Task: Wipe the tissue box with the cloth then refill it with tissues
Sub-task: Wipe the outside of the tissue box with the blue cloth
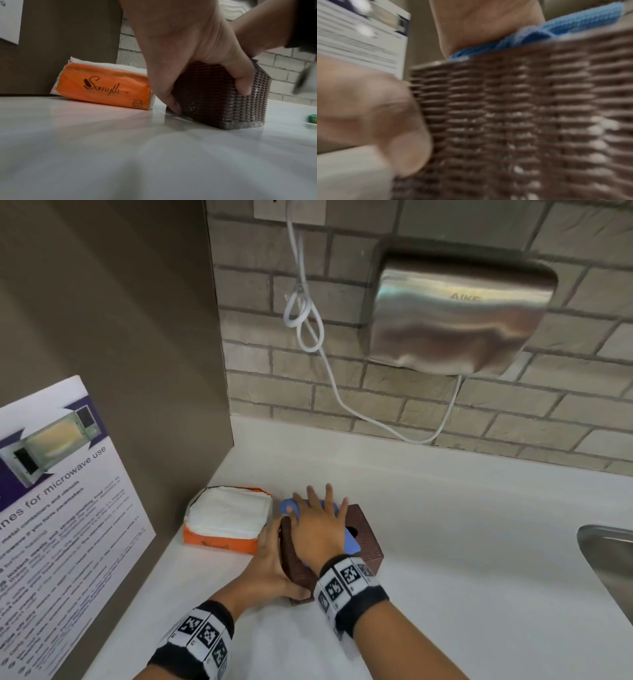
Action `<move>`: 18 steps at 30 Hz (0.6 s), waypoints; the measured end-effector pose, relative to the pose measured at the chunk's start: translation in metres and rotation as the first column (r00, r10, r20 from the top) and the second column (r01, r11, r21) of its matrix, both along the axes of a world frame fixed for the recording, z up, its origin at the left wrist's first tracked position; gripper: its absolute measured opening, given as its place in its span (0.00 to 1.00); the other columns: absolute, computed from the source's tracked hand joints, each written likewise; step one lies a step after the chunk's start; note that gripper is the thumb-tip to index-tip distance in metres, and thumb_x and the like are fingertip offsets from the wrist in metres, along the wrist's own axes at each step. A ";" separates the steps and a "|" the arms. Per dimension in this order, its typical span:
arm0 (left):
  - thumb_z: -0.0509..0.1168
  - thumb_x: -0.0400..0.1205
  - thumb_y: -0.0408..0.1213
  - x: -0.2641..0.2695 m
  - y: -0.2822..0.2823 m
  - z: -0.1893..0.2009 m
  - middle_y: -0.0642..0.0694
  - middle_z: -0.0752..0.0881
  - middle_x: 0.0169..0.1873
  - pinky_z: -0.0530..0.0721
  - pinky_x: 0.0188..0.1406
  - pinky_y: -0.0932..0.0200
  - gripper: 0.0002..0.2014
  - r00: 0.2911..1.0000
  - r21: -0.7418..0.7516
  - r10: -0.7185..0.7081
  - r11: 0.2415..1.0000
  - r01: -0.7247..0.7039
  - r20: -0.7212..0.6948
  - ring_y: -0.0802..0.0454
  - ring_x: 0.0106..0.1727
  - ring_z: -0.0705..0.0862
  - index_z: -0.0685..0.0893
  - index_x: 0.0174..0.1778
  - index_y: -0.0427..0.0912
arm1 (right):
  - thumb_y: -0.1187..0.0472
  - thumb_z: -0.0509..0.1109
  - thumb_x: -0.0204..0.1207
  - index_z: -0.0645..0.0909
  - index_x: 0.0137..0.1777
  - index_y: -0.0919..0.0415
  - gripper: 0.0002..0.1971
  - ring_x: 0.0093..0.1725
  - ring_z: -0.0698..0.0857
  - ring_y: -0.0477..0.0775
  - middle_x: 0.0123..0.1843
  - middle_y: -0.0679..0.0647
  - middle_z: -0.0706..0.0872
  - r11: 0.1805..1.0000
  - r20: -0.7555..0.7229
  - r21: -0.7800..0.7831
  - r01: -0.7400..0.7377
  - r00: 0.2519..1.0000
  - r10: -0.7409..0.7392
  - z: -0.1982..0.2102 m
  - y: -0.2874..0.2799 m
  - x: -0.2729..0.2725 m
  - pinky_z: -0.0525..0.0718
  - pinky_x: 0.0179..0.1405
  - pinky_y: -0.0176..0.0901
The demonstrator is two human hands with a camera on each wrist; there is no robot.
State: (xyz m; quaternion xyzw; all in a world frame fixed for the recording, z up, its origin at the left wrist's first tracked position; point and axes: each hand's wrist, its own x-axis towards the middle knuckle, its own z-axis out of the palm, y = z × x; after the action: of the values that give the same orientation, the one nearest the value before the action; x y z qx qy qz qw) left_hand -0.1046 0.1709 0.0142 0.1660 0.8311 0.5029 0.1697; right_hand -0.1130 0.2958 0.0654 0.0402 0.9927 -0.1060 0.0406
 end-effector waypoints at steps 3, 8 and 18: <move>0.87 0.50 0.43 0.001 0.002 -0.002 0.57 0.59 0.72 0.64 0.70 0.64 0.63 0.999 0.008 0.034 0.999 -0.034 -0.037 0.57 0.75 0.62 0.48 0.69 0.70 | 0.48 0.47 0.86 0.60 0.82 0.50 0.25 0.85 0.46 0.67 0.86 0.51 0.57 0.998 0.067 0.005 0.063 0.996 -0.063 0.000 0.003 -0.013 0.45 0.79 0.75; 0.79 0.52 0.68 0.001 0.003 -0.007 0.54 0.45 0.82 0.55 0.82 0.58 0.73 0.997 -0.013 0.011 1.000 -0.012 -0.076 0.56 0.84 0.49 0.32 0.81 0.59 | 0.49 0.65 0.71 0.88 0.53 0.54 0.17 0.64 0.85 0.63 0.59 0.50 0.90 0.994 -0.161 0.048 0.096 0.983 -0.088 -0.004 -0.024 0.016 0.87 0.52 0.57; 0.83 0.51 0.53 0.000 0.001 -0.006 0.49 0.60 0.77 0.67 0.80 0.53 0.66 0.999 -0.037 0.026 0.999 -0.028 -0.037 0.51 0.81 0.60 0.47 0.80 0.65 | 0.46 0.49 0.79 0.81 0.68 0.51 0.26 0.71 0.80 0.59 0.70 0.48 0.83 0.997 -0.198 0.064 0.053 0.979 -0.039 -0.019 0.031 0.073 0.71 0.69 0.67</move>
State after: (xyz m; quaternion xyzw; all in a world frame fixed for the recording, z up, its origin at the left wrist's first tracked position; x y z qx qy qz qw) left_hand -0.1046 0.1719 0.0082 0.1607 0.8456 0.4862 0.1505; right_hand -0.0404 0.3264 0.0461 0.0538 0.9937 -0.0762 -0.0614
